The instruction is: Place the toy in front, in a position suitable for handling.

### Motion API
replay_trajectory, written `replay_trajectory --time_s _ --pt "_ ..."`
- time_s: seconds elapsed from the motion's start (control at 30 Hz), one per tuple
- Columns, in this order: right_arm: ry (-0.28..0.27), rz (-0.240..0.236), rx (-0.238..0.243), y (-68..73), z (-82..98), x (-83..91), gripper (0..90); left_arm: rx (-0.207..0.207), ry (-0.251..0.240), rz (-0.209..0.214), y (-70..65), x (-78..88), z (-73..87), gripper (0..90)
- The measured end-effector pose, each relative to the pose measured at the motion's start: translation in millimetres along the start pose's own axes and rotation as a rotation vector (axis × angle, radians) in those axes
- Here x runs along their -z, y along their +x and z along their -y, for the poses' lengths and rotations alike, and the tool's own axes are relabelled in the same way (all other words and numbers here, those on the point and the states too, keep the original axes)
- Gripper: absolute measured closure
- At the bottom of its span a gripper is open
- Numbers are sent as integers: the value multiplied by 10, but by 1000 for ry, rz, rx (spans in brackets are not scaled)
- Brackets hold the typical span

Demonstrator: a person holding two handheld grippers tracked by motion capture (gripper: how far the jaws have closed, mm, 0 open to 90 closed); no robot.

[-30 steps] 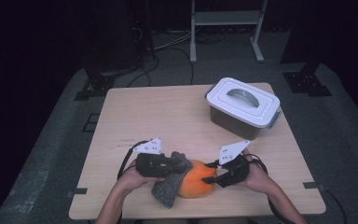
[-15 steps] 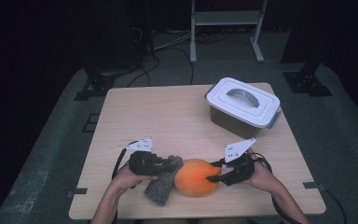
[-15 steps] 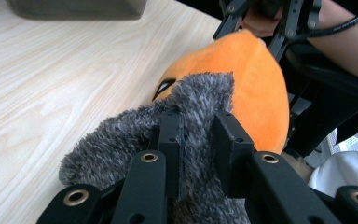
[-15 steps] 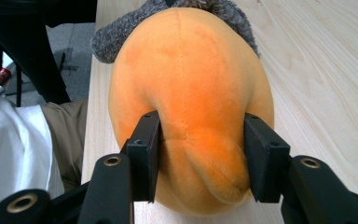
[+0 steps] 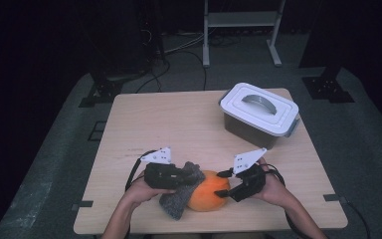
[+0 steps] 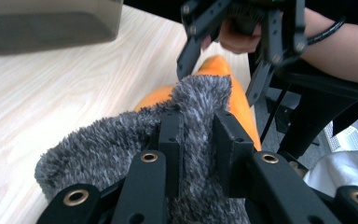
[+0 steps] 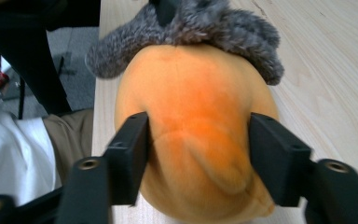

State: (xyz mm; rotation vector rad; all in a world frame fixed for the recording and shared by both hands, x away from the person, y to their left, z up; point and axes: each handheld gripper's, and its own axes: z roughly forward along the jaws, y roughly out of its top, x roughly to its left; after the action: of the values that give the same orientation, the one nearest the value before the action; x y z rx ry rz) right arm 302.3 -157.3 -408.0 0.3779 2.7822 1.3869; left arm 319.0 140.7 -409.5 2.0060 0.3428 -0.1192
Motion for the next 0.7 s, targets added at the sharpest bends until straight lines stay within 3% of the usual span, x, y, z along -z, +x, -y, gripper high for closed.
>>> replay_trajectory --time_s 0.2,0.3,0.4,0.5,0.6,0.7 --pt "-2 2 -27 -74 66 73 361 26 1 -14 58 71 62 741" --pt "-2 -20 -53 -106 97 42 423 21 5 -16 51 64 48 741" --pt "11 9 -37 -73 64 17 571 12 -6 -23 21 64 1 743" --pt "6 41 -10 -34 27 18 612 -8 -18 -16 -27 80 -72 750" --pt "-2 42 1 3 -15 -5 631 -34 -23 -6 -103 49 -155 753" --pt "18 60 55 84 -64 -77 635 -53 -30 4 -158 11 -214 753"
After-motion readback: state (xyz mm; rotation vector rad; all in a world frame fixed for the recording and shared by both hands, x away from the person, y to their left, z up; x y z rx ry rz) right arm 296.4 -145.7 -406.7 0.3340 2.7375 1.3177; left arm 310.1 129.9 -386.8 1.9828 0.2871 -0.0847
